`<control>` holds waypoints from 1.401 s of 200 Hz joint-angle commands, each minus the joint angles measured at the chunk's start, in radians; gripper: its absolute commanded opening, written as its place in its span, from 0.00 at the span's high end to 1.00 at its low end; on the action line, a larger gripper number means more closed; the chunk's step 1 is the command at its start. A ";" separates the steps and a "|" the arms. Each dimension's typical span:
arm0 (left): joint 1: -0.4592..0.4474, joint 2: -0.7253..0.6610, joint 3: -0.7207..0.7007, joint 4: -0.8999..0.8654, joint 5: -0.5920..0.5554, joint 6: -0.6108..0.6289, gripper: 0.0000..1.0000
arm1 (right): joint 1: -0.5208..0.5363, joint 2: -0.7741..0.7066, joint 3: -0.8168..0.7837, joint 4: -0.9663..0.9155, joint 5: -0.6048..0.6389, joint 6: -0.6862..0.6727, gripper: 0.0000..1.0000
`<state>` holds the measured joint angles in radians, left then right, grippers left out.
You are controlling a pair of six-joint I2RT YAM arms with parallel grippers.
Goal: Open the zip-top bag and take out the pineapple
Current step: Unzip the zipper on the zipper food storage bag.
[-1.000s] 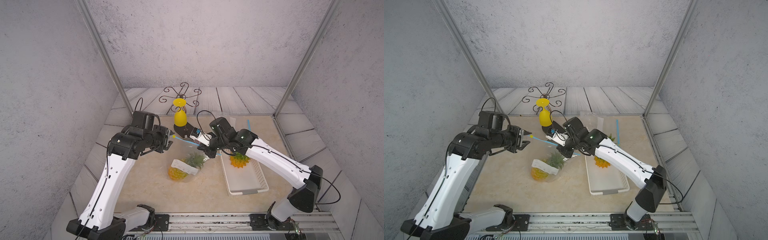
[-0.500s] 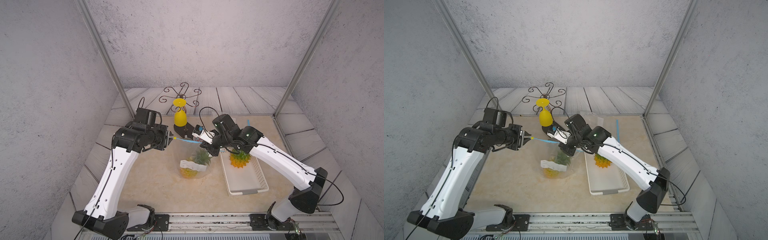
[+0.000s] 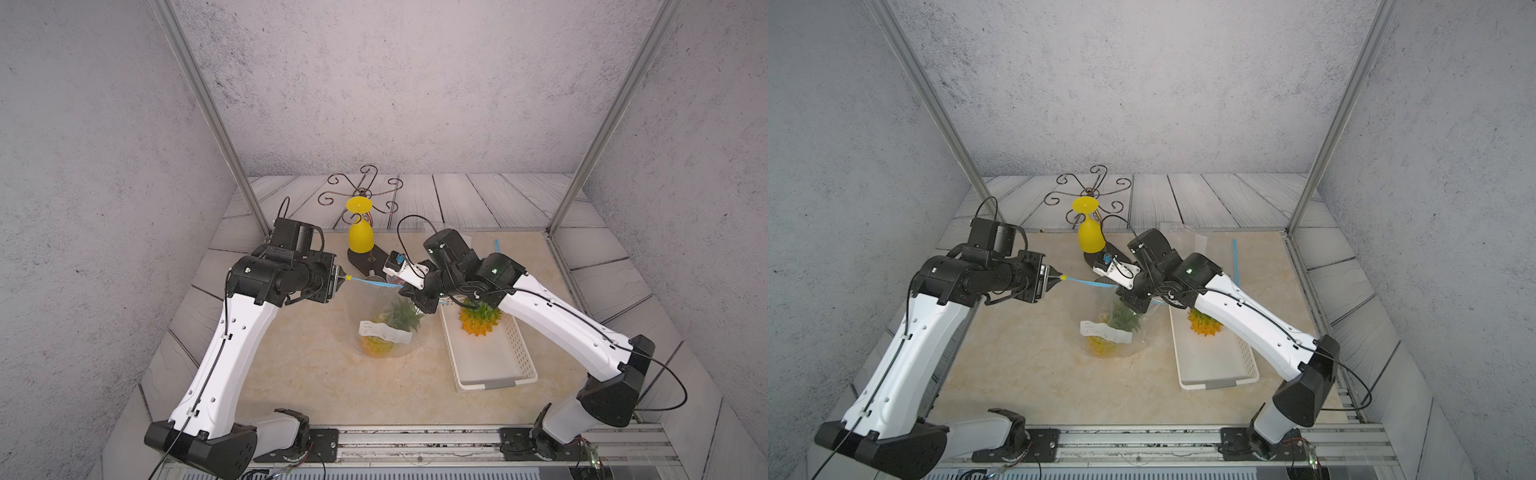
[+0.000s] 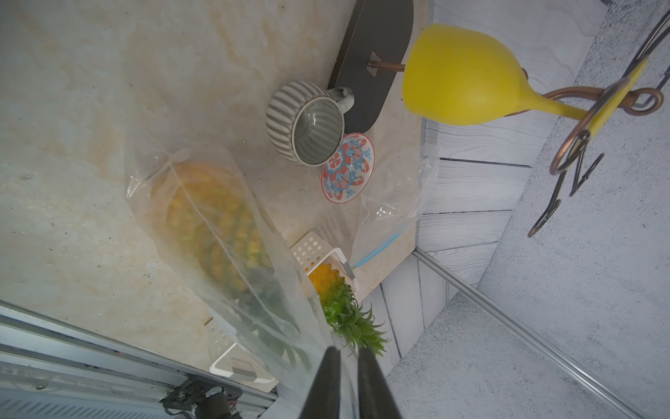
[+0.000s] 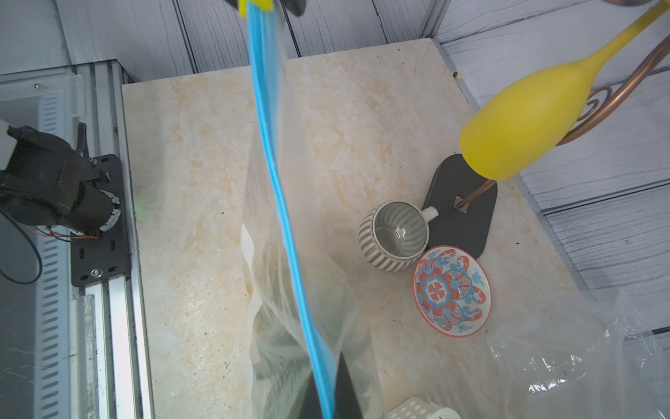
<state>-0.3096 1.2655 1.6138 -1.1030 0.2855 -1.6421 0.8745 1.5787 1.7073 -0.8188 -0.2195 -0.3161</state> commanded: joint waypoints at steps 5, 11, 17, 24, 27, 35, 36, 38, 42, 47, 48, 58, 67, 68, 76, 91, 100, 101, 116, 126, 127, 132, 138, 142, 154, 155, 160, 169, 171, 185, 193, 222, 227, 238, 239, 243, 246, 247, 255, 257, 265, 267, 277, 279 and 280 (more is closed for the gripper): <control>0.007 -0.023 -0.009 -0.006 -0.006 0.000 0.99 | 0.016 -0.041 0.038 0.018 0.010 -0.014 1.00; 0.007 -0.028 -0.009 -0.009 -0.012 0.000 1.00 | 0.017 -0.041 0.038 0.019 0.012 -0.014 1.00; 0.007 -0.032 -0.007 -0.014 -0.015 0.001 1.00 | 0.019 -0.042 0.039 0.021 0.015 -0.015 1.00; 0.007 -0.036 -0.004 -0.022 -0.017 -0.001 1.00 | 0.019 -0.043 0.037 0.026 0.019 -0.017 1.00; 0.007 -0.037 -0.002 -0.027 -0.019 0.000 1.00 | 0.021 -0.045 0.037 0.029 0.021 -0.019 1.00; 0.007 -0.036 0.004 -0.048 -0.023 0.002 1.00 | 0.023 -0.048 0.033 0.044 0.025 -0.025 1.00; 0.007 -0.037 0.005 -0.049 -0.023 0.003 1.00 | 0.024 -0.049 0.032 0.047 0.025 -0.026 1.00; 0.007 -0.036 0.006 -0.056 -0.025 0.004 1.00 | 0.025 -0.051 0.030 0.053 0.026 -0.031 1.00; 0.008 -0.035 0.010 -0.068 -0.027 0.008 1.00 | 0.030 -0.056 0.025 0.066 0.028 -0.043 0.98; 0.007 -0.037 0.015 -0.084 -0.030 0.008 1.00 | 0.040 -0.061 0.017 0.088 0.035 -0.060 0.92; 0.007 -0.037 0.015 -0.086 -0.030 0.008 1.00 | 0.043 -0.062 0.015 0.093 0.037 -0.064 0.90; 0.007 -0.039 0.022 -0.113 -0.035 0.007 1.00 | 0.067 -0.069 -0.002 0.148 0.046 -0.105 0.75; 0.007 -0.041 0.026 -0.125 -0.037 0.000 1.00 | 0.088 -0.075 -0.027 0.212 0.042 -0.134 0.65; 0.007 -0.041 0.027 -0.126 -0.037 0.001 1.00 | 0.090 -0.075 -0.029 0.222 0.042 -0.137 0.65; 0.007 -0.044 0.028 -0.133 -0.036 -0.005 1.00 | 0.106 -0.078 -0.060 0.305 0.038 -0.160 0.59; 0.007 -0.044 0.029 -0.139 -0.024 -0.018 1.00 | 0.144 -0.066 -0.108 0.444 0.052 -0.230 0.51; 0.007 -0.044 0.028 -0.140 -0.016 -0.024 1.00 | 0.165 -0.046 -0.117 0.504 0.072 -0.277 0.48; 0.007 -0.044 0.028 -0.140 -0.016 -0.025 1.00 | 0.168 -0.043 -0.117 0.509 0.074 -0.283 0.48; 0.007 -0.049 0.025 -0.146 -0.010 -0.033 1.00 | 0.183 0.006 -0.101 0.566 0.108 -0.331 0.49; 0.008 -0.052 0.021 -0.151 -0.006 -0.038 1.00 | 0.185 0.034 -0.093 0.604 0.121 -0.350 0.50; 0.008 -0.053 0.021 -0.152 -0.006 -0.039 1.00 | 0.186 0.037 -0.092 0.607 0.121 -0.352 0.50; 0.007 -0.054 0.019 -0.153 -0.004 -0.041 1.00 | 0.186 0.049 -0.086 0.619 0.121 -0.361 0.52; 0.007 -0.057 0.016 -0.150 -0.003 -0.040 1.00 | 0.186 0.064 -0.072 0.620 0.120 -0.371 0.53; 0.007 -0.058 0.015 -0.151 -0.002 -0.041 1.00 | 0.187 0.075 -0.060 0.619 0.117 -0.374 0.55; 0.007 -0.061 0.009 -0.148 0.001 -0.046 1.00 | 0.186 0.099 -0.030 0.609 0.102 -0.376 0.59; 0.007 -0.061 0.009 -0.148 0.001 -0.046 1.00 | 0.186 0.101 -0.028 0.608 0.100 -0.376 0.59; 0.007 -0.063 0.008 -0.146 0.002 -0.047 1.00 | 0.186 0.109 -0.018 0.599 0.090 -0.374 0.61; 0.007 -0.064 0.008 -0.142 0.001 -0.050 1.00 | 0.186 0.121 -0.003 0.577 0.070 -0.372 0.63; 0.007 -0.064 0.008 -0.141 0.002 -0.050 1.00 | 0.186 0.125 0.001 0.574 0.067 -0.370 0.63; 0.009 -0.062 0.010 -0.141 0.004 -0.050 1.00 | 0.186 0.132 -0.006 0.565 0.063 -0.358 0.64; 0.009 -0.061 0.014 -0.142 0.006 -0.049 1.00 | 0.186 0.132 -0.018 0.568 0.068 -0.355 0.64; 0.009 -0.060 0.008 -0.139 0.013 -0.050 1.00 | 0.187 0.133 -0.030 0.573 0.066 -0.351 0.64; 0.009 -0.061 0.005 -0.138 0.014 -0.051 1.00 | 0.186 0.134 -0.028 0.572 0.060 -0.347 0.64; 0.009 -0.061 0.003 -0.134 0.014 -0.051 1.00 | 0.187 0.138 -0.019 0.572 0.045 -0.339 0.67; 0.009 -0.061 0.003 -0.133 0.014 -0.052 1.00 | 0.187 0.138 -0.019 0.571 0.044 -0.339 0.67; 0.009 -0.060 0.004 -0.133 0.014 -0.053 1.00 | 0.188 0.139 -0.016 0.569 0.040 -0.336 0.68; 0.009 -0.060 0.004 -0.133 0.014 -0.053 1.00 | 0.187 0.140 -0.015 0.570 0.038 -0.333 0.68; 0.009 -0.060 0.004 -0.132 0.014 -0.053 1.00 | 0.188 0.141 -0.014 0.568 0.037 -0.333 0.68; 0.009 -0.058 0.005 -0.130 0.015 -0.053 1.00 | 0.189 0.142 -0.013 0.566 0.032 -0.331 0.69; 0.009 -0.058 0.006 -0.129 0.016 -0.054 1.00 | 0.191 0.142 -0.014 0.566 0.032 -0.330 0.70; 0.009 -0.056 0.009 -0.129 0.015 -0.054 1.00 | 0.192 0.144 -0.013 0.565 0.032 -0.328 0.71; 0.009 -0.056 0.009 -0.129 0.015 -0.054 1.00 | 0.192 0.144 -0.014 0.566 0.033 -0.326 0.71; 0.009 -0.057 0.009 -0.130 0.014 -0.054 1.00 | 0.193 0.145 -0.014 0.566 0.029 -0.322 0.73; 0.009 -0.057 0.008 -0.129 0.014 -0.053 1.00 | 0.192 0.145 -0.015 0.566 0.029 -0.322 0.73; 0.009 -0.057 0.009 -0.129 0.014 -0.054 1.00 | 0.192 0.145 -0.015 0.565 0.029 -0.321 0.73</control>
<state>-0.3038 1.2160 1.6215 -1.2274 0.2909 -1.6917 1.0637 1.6871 1.6730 -0.2569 -0.1650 -0.6571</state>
